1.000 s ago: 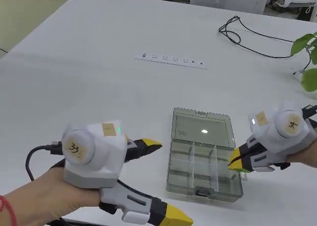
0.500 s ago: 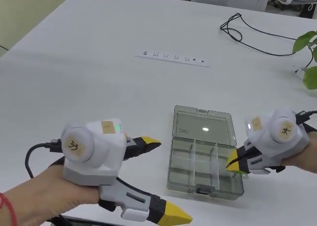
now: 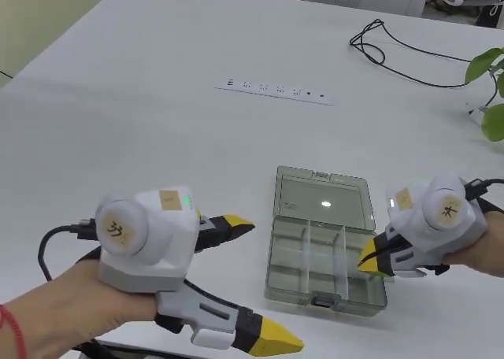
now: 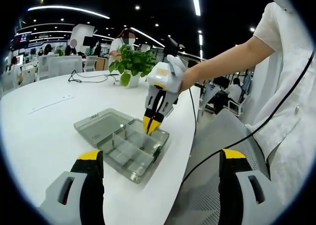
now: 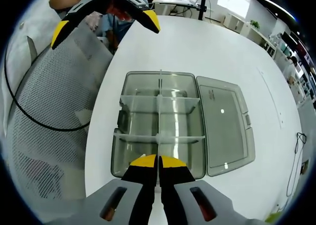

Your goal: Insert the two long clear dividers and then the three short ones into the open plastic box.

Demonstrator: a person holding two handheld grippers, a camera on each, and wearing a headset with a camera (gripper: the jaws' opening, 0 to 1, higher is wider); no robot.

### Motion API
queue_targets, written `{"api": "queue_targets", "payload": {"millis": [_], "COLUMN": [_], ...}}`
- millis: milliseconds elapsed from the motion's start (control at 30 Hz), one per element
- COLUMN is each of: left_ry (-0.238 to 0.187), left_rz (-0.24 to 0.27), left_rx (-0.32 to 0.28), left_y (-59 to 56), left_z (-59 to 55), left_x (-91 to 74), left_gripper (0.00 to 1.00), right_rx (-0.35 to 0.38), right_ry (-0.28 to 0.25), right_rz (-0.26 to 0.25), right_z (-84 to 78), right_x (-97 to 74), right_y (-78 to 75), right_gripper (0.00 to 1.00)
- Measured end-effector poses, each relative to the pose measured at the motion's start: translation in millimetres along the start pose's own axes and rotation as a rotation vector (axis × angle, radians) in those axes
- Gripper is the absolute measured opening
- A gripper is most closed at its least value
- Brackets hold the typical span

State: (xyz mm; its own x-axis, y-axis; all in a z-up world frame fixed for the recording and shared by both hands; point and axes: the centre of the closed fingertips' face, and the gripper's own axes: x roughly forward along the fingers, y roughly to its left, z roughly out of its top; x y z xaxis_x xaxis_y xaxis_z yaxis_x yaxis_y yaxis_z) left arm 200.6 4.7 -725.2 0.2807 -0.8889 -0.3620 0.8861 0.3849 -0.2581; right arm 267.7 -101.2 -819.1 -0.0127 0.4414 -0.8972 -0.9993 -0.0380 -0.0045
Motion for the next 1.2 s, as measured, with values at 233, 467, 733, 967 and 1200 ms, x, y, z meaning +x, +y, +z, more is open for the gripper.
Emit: {"api": "queue_targets", "payload": {"millis": [233, 467, 733, 967, 1200], "left_ry": [-0.001, 0.0, -0.003, -0.002, 0.007], "left_rz": [0.001, 0.002, 0.007, 0.015, 0.032], "left_rx": [0.001, 0.002, 0.004, 0.004, 0.009], "left_y": [-0.6, -0.6, 0.8, 3.1, 7.2], "left_z": [0.7, 0.6, 1.6, 1.2, -1.4], "left_x": [-0.1, -1.5, -3.3, -5.1, -10.1], "left_gripper": [1.0, 1.0, 1.0, 1.0, 1.0], "right_rx": [-0.005, 0.004, 0.035, 0.072, 0.121], "right_ry": [0.006, 0.008, -0.015, -0.047, -0.1], "right_rz": [-0.007, -0.01, -0.035, -0.067, -0.106], "right_z": [0.1, 0.7, 0.4, 0.7, 3.3], "right_x": [-0.2, -0.6, -11.4, -23.8, -42.0], "right_y": [0.2, 0.6, 0.7, 0.2, 2.2], "right_gripper": [0.03, 0.04, 0.1, 0.16, 0.22]}}
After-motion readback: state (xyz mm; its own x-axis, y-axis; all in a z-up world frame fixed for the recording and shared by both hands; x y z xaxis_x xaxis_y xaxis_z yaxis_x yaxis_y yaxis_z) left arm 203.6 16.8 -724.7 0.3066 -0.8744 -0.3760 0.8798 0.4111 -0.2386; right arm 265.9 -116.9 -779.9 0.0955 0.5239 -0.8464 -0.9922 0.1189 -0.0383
